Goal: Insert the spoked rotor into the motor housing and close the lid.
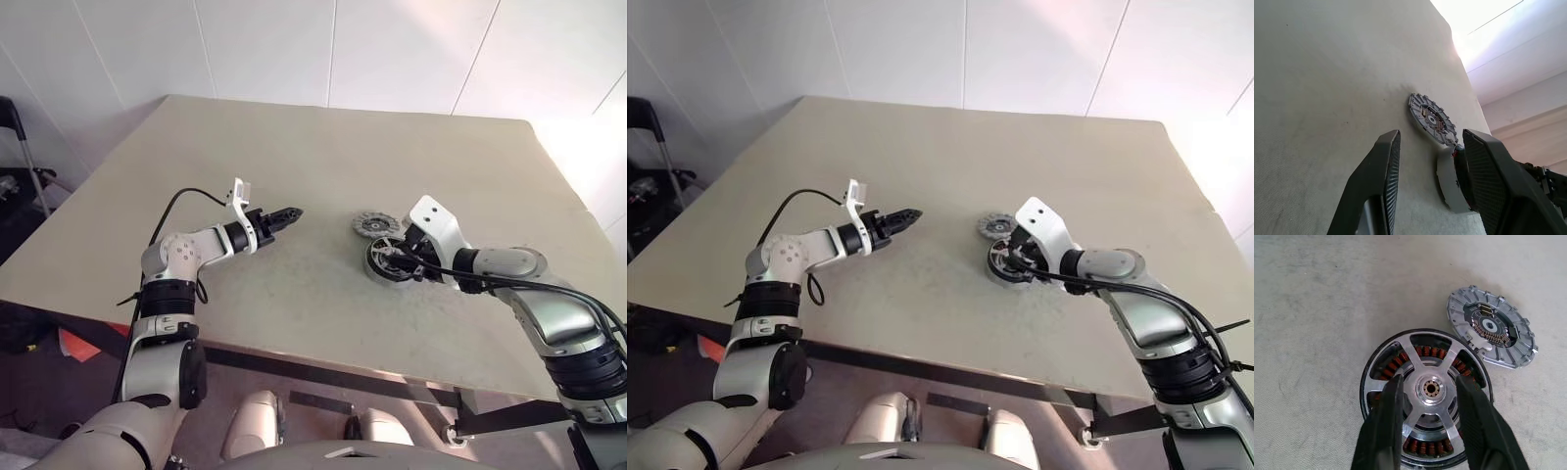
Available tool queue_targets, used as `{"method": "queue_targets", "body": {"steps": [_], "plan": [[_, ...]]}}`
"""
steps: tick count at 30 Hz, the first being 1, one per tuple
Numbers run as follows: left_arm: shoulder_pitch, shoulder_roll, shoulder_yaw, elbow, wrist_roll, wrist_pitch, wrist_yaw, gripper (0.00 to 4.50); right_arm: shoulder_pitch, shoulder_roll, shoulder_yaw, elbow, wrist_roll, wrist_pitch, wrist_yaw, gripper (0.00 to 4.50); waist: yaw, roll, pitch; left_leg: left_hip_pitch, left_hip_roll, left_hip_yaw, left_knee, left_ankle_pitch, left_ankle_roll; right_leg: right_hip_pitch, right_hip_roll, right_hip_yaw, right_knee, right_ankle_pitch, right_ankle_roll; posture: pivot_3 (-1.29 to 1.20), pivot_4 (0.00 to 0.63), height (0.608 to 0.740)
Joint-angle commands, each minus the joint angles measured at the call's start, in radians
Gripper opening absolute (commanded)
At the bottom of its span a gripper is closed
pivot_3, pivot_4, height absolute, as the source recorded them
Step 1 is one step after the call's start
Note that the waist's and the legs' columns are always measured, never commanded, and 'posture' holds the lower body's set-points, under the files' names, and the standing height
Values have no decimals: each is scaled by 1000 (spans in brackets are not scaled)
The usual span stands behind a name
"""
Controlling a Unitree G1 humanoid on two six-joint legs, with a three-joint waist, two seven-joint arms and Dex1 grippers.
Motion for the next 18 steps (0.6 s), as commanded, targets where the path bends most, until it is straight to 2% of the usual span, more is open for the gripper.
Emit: {"method": "queue_targets", "body": {"steps": [1,17,18], "plan": [[1,9,-8,-19,-10,-13,-11,2133,-8,-14,-41,-14,1,-22,-1,1959,0,0,0,0,0,0,0,0,0,0,0,0,0,0,0,0,0,740],[11,16,-23,-26,-8,-21,-5,2133,3,0,-45,36,1,-9,-13,1959,0,0,0,0,0,0,0,0,0,0,0,0,0,0,0,0,0,740],[11,17,-22,-25,-8,-23,-5,2133,3,0,-44,36,1,-9,-12,1555,0,0,0,1,0,0,0,0,0,1,0,0,0,0,0,0,0,740]]}}
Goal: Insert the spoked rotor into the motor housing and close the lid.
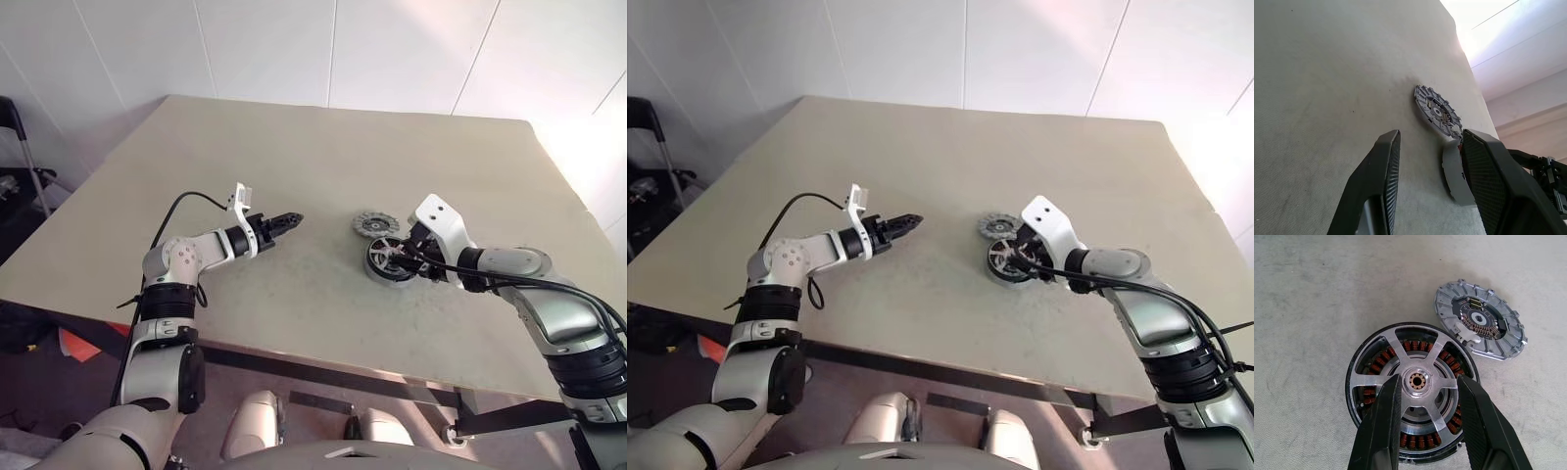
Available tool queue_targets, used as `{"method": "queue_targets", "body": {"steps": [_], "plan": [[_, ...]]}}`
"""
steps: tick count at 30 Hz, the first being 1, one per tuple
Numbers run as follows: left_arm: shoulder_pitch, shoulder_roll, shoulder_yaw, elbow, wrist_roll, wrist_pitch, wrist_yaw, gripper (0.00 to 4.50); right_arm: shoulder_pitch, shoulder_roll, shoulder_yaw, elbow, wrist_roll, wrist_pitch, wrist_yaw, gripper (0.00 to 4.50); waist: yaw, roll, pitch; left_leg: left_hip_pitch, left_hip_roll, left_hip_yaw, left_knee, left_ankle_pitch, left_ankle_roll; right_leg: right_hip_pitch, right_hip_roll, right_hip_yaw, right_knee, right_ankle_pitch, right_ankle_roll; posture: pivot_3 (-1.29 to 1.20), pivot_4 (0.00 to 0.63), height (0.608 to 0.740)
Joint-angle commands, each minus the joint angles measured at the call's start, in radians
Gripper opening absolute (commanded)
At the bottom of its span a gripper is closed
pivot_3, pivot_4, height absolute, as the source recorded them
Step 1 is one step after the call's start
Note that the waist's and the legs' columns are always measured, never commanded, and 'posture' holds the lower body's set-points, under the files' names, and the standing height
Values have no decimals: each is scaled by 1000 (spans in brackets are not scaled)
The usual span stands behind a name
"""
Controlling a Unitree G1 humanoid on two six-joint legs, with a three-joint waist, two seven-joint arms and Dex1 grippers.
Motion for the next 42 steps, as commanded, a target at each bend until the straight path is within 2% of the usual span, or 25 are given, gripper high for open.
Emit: {"method": "queue_targets", "body": {"steps": [1,5,24,27,31,42], "plan": [[-8,12,2,-24,-8,-16,-4,2133,-2,-3,-24,5,0,0,-7,1331,0,0,0,0,0,0,0,0,0,0,0,0,0,0,0,0,0,740],[-5,12,3,-25,-8,-19,1,2133,-1,-4,-16,0,8,8,0,36,0,0,0,2,0,0,0,0,0,2,0,0,0,0,0,0,0,740],[-1,12,-5,-21,0,-25,8,2133,-24,-10,-28,-17,20,6,8,36,0,0,0,2,0,0,0,0,0,2,0,0,0,0,0,0,0,740],[0,13,-6,-21,1,-26,7,2133,-20,-7,-26,-16,19,2,7,670,0,0,0,2,0,0,0,0,0,2,0,0,0,0,0,0,0,740],[-1,14,-8,-18,2,-27,9,2133,-25,-5,-21,-11,6,3,-6,1991,0,0,0,1,0,0,0,0,0,1,0,0,0,0,0,0,0,740],[1,15,-11,-22,2,-30,11,2133,-19,1,-11,1,1,0,-6,1991,0,0,0,1,0,0,0,0,0,0,0,0,0,0,0,0,0,740]]}}
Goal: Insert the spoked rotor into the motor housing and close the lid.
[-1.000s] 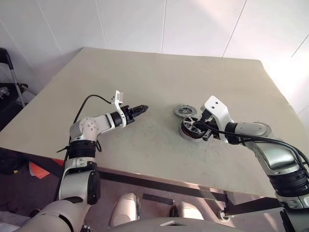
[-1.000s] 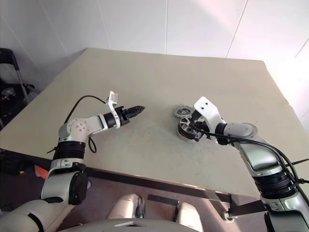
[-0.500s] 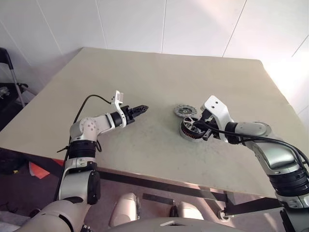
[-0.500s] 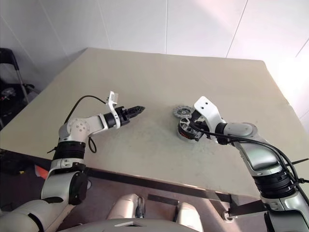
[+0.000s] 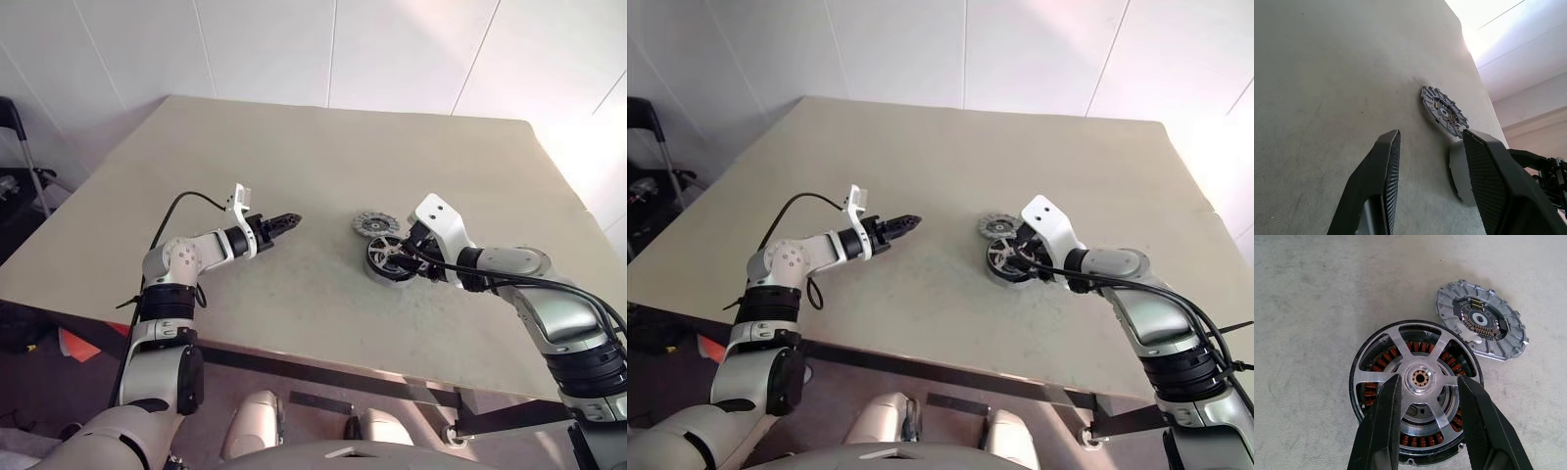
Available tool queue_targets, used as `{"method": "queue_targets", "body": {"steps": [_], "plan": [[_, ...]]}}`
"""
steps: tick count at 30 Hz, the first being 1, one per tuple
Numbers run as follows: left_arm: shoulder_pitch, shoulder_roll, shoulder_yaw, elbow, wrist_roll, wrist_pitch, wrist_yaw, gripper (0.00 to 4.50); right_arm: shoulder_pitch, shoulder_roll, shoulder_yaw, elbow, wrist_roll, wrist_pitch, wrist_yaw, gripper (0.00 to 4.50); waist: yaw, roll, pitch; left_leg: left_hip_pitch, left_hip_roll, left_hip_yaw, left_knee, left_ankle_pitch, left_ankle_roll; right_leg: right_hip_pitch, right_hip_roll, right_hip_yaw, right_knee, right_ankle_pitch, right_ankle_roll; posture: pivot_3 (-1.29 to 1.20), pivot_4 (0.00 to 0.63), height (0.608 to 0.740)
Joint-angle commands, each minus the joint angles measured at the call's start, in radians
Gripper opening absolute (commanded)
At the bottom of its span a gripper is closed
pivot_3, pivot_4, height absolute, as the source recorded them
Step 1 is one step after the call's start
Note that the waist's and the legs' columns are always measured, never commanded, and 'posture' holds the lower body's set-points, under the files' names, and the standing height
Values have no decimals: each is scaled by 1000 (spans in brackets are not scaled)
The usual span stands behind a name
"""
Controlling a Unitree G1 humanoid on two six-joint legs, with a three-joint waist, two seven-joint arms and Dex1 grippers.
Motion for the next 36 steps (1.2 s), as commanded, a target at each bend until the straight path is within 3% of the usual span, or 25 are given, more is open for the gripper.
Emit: {"method": "queue_targets", "body": {"steps": [1,9,12,15,36], "plan": [[-4,10,0,-21,-3,-14,-1,2133,-15,-2,-11,1,-5,-7,-3,1991,0,0,0,0,0,0,0,0,0,0,0,0,0,0,0,0,0,740],[-2,12,0,-21,-1,-15,1,2133,-15,12,0,14,2,5,2,1991,-1,0,0,0,0,0,0,0,0,0,0,0,0,0,0,0,0,740],[-1,13,2,-20,-1,-16,2,2133,-15,13,0,16,4,9,4,1401,-1,0,0,1,0,0,0,0,0,0,0,0,0,0,0,0,0,740],[-1,13,2,-20,-1,-17,3,2133,-15,13,0,16,5,10,7,391,-2,0,0,1,0,0,0,0,0,1,0,0,0,0,0,0,0,740],[4,8,-1,-15,0,-22,9,2133,-56,-24,-47,-43,38,37,23,357,-1,0,0,-1,0,0,0,0,0,-1,0,0,0,0,0,0,0,740]]}}
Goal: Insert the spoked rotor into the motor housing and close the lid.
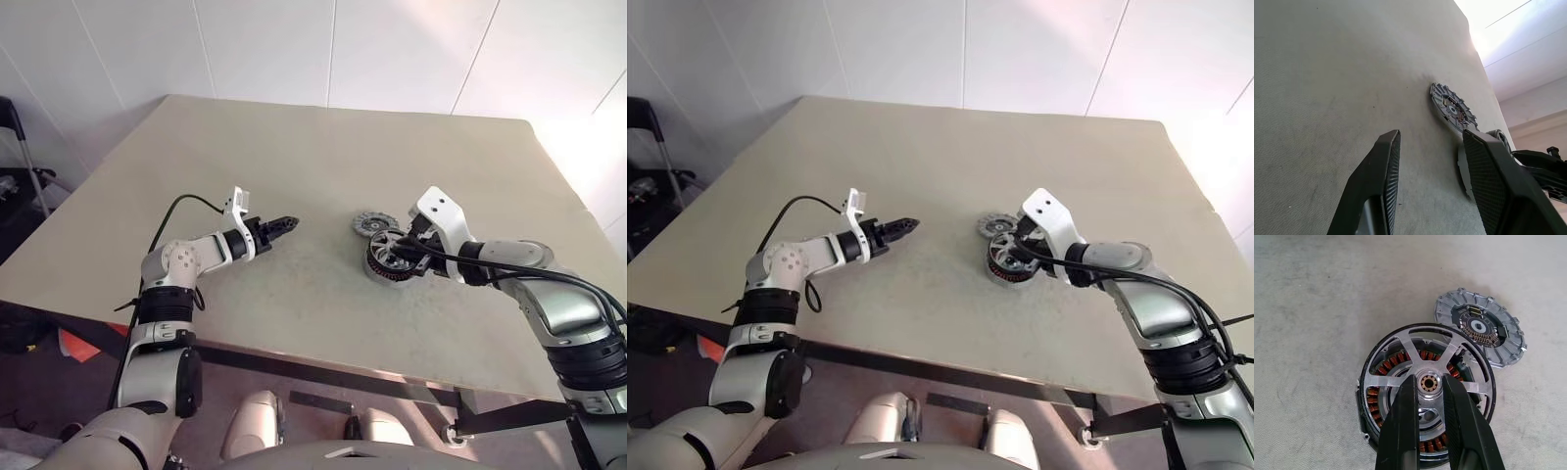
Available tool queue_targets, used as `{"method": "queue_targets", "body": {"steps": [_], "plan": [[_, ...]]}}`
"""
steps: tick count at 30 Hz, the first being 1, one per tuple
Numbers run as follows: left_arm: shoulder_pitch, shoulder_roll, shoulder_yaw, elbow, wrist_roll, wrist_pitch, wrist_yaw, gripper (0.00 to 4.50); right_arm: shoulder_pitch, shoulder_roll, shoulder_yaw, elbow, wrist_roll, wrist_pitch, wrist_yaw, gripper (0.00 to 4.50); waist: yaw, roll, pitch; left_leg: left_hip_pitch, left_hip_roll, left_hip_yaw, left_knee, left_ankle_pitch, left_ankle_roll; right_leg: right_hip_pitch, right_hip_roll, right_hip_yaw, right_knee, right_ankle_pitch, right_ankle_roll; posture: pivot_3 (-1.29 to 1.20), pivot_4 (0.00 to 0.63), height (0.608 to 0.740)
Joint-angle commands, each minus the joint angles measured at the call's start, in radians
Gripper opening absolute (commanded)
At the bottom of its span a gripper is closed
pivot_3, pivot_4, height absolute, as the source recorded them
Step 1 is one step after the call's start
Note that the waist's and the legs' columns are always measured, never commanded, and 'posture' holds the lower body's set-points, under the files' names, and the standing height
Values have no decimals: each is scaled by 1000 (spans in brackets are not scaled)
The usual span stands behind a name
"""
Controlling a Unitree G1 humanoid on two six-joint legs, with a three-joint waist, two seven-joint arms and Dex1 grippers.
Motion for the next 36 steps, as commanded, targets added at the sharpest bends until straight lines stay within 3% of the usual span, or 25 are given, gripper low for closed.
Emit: {"method": "queue_targets", "body": {"steps": [1,36], "plan": [[-10,3,1,-15,-3,-17,-1,2133,-17,-18,-34,-42,7,-8,0,357,0,0,0,0,0,0,0,0,0,0,0,0,0,0,0,0,0,740],[-19,7,1,12,8,-34,-6,2133,5,-67,7,-90,-20,-13,17,357,0,0,0,0,0,0,0,0,0,0,0,0,0,0,0,0,0,740]]}}
